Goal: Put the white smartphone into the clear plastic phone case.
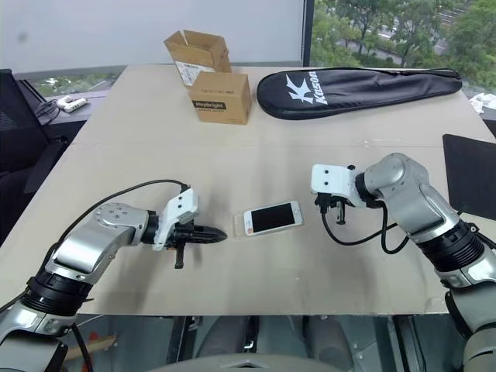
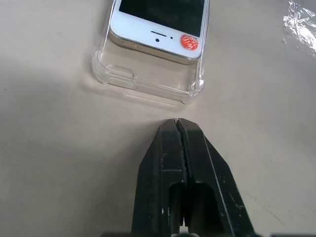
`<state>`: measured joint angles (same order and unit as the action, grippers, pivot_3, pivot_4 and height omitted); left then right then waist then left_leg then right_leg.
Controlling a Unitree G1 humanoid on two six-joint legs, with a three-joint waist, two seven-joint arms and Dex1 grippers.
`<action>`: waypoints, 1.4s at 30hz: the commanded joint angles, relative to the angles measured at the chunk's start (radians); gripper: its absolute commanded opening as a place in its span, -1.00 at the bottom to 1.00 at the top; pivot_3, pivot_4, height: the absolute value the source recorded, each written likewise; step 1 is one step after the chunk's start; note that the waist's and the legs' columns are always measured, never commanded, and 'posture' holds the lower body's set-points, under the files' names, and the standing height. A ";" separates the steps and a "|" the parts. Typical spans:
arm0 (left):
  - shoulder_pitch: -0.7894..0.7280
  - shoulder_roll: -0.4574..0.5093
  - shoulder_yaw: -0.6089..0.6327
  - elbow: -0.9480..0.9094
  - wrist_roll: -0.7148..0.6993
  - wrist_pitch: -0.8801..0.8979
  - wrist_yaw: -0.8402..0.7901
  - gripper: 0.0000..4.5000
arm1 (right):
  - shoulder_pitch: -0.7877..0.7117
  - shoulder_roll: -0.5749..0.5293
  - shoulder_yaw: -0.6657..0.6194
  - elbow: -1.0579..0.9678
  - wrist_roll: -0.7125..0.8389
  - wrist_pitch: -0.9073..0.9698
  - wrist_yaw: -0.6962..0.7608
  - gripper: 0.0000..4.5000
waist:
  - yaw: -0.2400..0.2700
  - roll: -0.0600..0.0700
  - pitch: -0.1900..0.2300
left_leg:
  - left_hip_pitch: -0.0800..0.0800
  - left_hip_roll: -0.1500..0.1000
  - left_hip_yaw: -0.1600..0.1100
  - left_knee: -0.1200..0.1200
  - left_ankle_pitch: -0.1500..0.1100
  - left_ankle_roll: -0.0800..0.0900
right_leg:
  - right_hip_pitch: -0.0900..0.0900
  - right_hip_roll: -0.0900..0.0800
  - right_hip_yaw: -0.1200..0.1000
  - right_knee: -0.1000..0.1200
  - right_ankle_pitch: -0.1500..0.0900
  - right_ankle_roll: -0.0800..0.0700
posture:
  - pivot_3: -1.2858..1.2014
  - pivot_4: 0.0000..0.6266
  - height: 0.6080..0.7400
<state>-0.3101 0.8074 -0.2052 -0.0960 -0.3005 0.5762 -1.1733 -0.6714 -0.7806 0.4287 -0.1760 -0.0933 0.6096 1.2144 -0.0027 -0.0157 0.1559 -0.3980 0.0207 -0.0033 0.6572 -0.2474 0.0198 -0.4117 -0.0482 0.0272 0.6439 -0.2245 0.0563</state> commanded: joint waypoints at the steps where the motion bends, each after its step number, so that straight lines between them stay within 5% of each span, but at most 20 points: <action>1: -0.020 -0.048 -0.045 0.075 0.087 -0.016 0.090 -1.00 | 0.000 0.016 0.017 -0.046 -0.003 0.002 -0.005 -0.99 | 0.008 0.001 -0.001 | 0.000 0.000 0.000 0.001 0.000 0.000 | 0.000 0.000 0.000 0.000 0.000 0.000 | 0.03 -0.52 1.00; 18: -0.093 -0.193 -0.072 0.088 0.124 -0.024 0.100 -1.00 | -0.025 0.142 0.115 -0.130 -0.016 0.072 -0.044 -0.99 | 0.048 0.004 -0.001 | -0.001 -0.010 -0.008 0.013 0.000 0.000 | 0.011 -0.008 -0.003 -0.001 -0.001 0.001 | 0.03 -0.52 1.00; 34: -0.106 -0.214 -0.064 0.096 0.144 -0.037 0.108 -1.00 | -0.053 -0.075 0.056 0.015 -0.061 -0.001 -0.003 -0.99 | 0.046 0.005 0.000 | -0.001 -0.014 -0.010 0.013 0.000 0.001 | 0.012 -0.016 -0.008 -0.002 -0.003 0.005 | 0.03 -0.52 1.00; 42: -0.113 -0.225 -0.064 0.097 0.149 -0.037 0.104 -1.00 | -0.042 0.012 0.156 -0.066 -0.101 0.040 0.011 -0.99 | 0.046 0.006 0.000 | -0.002 -0.014 -0.012 0.013 0.000 0.001 | 0.013 -0.016 -0.010 -0.002 -0.004 0.007 | 0.03 -0.52 1.00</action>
<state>-0.4017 0.6067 -0.2450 -0.0255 -0.1866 0.5399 -1.1331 -0.6974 -0.7823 0.5760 -0.1969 -0.1870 0.6440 1.2226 0.0435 -0.0096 0.1559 -0.3999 0.0068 -0.0164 0.6698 -0.2469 0.0207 -0.3987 -0.0644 0.0168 0.6417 -0.2287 0.0628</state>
